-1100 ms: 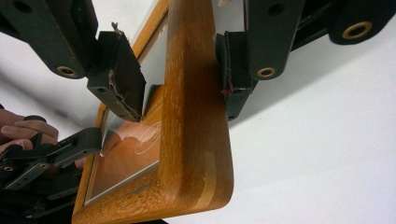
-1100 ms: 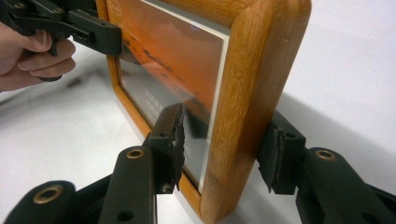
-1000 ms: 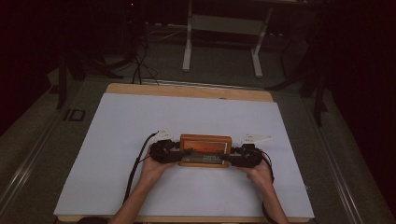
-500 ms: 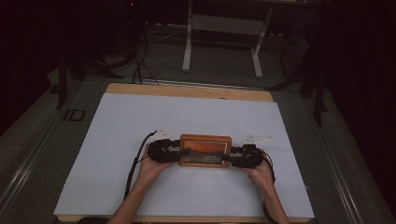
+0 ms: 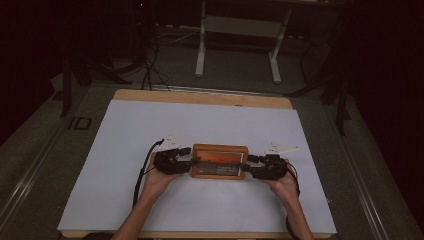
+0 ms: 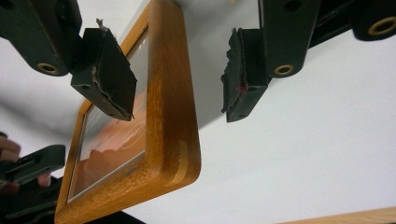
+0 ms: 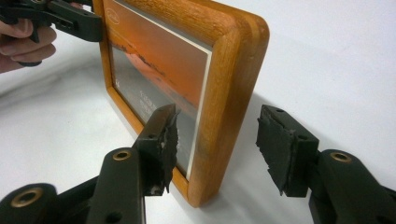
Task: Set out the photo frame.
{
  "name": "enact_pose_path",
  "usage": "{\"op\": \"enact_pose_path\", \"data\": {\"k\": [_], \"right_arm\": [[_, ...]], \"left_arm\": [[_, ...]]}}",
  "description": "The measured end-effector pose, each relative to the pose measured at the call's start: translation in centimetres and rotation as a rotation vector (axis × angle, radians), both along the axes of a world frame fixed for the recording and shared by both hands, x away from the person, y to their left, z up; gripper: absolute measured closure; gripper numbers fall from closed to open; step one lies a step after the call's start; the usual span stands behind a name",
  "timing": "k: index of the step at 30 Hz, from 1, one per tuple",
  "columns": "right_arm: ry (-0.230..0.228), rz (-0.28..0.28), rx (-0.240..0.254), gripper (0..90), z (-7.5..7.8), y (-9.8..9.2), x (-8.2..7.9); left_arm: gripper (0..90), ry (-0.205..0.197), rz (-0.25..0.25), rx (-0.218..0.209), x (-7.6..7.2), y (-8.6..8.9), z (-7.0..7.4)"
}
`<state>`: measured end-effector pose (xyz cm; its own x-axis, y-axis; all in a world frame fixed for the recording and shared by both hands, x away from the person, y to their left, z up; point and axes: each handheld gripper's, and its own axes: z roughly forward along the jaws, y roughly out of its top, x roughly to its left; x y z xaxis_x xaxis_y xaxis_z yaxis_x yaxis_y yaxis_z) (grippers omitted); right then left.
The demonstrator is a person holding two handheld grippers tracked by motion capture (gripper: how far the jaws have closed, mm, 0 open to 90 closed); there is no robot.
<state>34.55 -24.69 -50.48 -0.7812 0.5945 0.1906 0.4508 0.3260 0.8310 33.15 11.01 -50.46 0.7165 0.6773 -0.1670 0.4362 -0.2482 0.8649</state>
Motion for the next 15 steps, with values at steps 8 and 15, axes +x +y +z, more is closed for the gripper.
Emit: {"op": "enact_pose_path", "data": {"k": [8, 15], "right_arm": [[-0.004, 0.004, -0.005, 46.6, 0.3, -0.5, -0.4], [0.000, 0.011, -0.027, 46.5, 0.2, -0.7, -0.7]], "left_arm": [[42.9, -0.030, -0.013, 0.055, -0.7, 0.0, 0.4], [42.6, -0.034, -0.009, 0.103, -1.3, -0.2, 0.0]]}}
